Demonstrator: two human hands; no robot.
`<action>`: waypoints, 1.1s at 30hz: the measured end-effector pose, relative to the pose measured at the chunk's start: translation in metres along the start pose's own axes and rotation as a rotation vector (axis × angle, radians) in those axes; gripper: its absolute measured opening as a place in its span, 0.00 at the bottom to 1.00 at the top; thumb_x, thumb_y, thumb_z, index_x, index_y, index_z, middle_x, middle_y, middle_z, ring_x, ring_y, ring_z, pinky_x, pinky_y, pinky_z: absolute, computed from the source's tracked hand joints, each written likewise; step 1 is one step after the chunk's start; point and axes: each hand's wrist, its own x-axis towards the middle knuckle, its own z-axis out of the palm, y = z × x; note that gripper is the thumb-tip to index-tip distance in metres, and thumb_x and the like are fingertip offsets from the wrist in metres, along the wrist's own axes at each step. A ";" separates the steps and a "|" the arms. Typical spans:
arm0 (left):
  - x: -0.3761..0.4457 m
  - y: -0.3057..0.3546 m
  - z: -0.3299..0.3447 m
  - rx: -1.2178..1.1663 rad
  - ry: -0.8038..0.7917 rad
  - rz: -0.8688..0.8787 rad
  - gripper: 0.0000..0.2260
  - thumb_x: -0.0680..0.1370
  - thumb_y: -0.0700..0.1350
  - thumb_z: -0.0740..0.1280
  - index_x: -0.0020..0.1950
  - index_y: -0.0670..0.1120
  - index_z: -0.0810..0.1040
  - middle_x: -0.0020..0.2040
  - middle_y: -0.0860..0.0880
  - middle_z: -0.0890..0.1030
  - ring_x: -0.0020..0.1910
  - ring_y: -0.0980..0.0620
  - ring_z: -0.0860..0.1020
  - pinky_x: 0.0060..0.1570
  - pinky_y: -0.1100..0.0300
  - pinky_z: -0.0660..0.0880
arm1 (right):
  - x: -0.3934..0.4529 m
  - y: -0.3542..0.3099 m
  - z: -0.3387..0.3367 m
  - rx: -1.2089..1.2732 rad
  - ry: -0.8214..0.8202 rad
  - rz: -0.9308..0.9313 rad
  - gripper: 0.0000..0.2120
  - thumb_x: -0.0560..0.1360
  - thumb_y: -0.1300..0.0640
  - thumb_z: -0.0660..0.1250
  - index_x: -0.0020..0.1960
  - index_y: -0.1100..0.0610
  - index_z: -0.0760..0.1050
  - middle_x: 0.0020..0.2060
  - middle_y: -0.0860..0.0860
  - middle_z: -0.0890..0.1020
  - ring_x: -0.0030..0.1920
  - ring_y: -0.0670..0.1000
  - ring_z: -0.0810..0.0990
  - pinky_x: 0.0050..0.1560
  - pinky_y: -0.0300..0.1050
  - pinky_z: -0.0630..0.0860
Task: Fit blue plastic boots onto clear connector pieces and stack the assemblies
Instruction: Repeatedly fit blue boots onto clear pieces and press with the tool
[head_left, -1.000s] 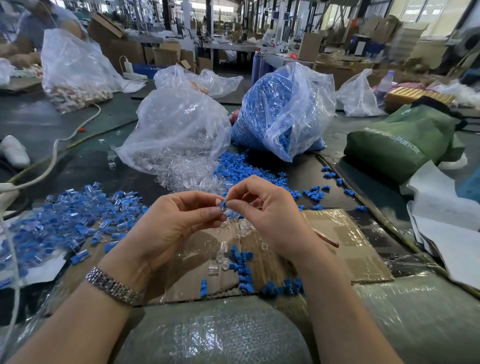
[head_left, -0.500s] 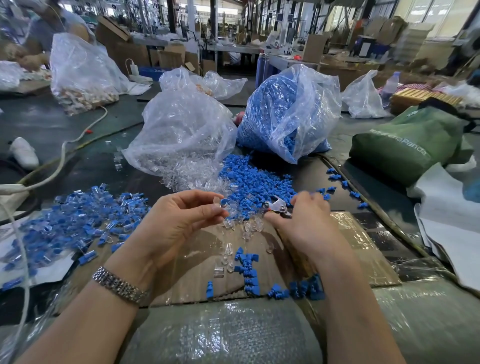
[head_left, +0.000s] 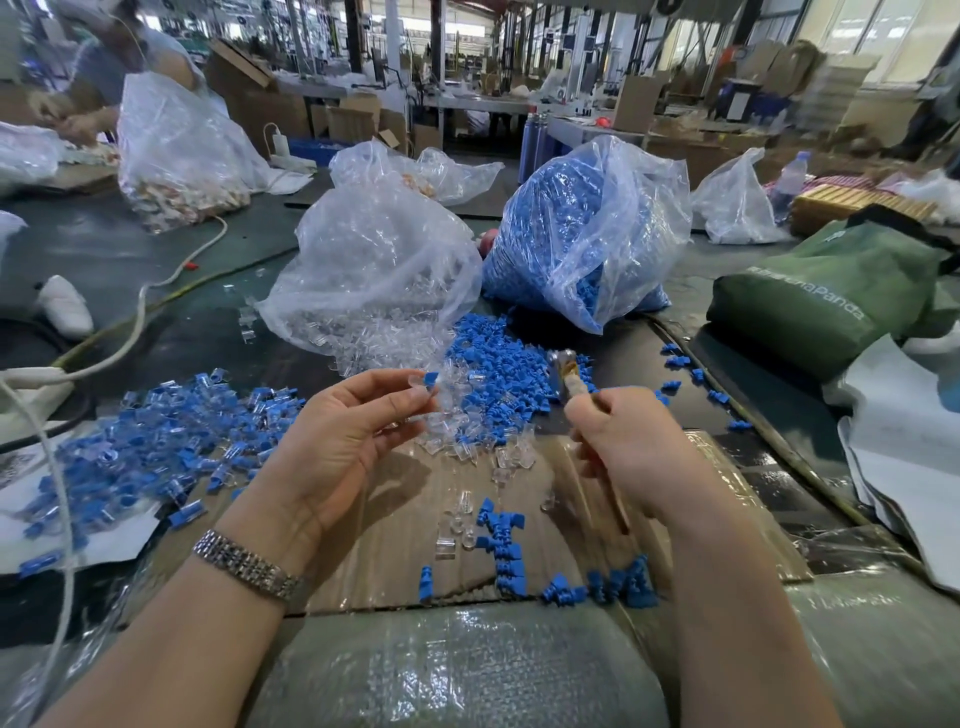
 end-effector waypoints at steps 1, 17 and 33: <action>0.000 0.000 0.000 -0.004 0.004 -0.007 0.08 0.70 0.37 0.75 0.47 0.44 0.88 0.53 0.41 0.86 0.50 0.48 0.85 0.46 0.60 0.82 | -0.001 -0.003 -0.003 0.079 -0.055 -0.028 0.13 0.79 0.51 0.69 0.42 0.60 0.78 0.33 0.53 0.78 0.33 0.51 0.77 0.39 0.50 0.79; -0.001 -0.002 0.003 0.111 -0.002 0.096 0.08 0.67 0.41 0.76 0.46 0.47 0.88 0.49 0.45 0.86 0.50 0.49 0.82 0.48 0.61 0.81 | -0.017 -0.033 0.025 0.149 -0.607 -0.146 0.14 0.82 0.56 0.65 0.57 0.68 0.77 0.47 0.58 0.86 0.45 0.52 0.86 0.43 0.43 0.81; -0.008 0.001 0.011 0.274 0.067 0.178 0.09 0.66 0.45 0.76 0.46 0.47 0.87 0.48 0.42 0.86 0.48 0.47 0.81 0.60 0.47 0.76 | -0.023 -0.036 0.033 0.064 -0.491 -0.190 0.21 0.83 0.46 0.63 0.52 0.65 0.77 0.33 0.53 0.84 0.34 0.55 0.85 0.35 0.45 0.81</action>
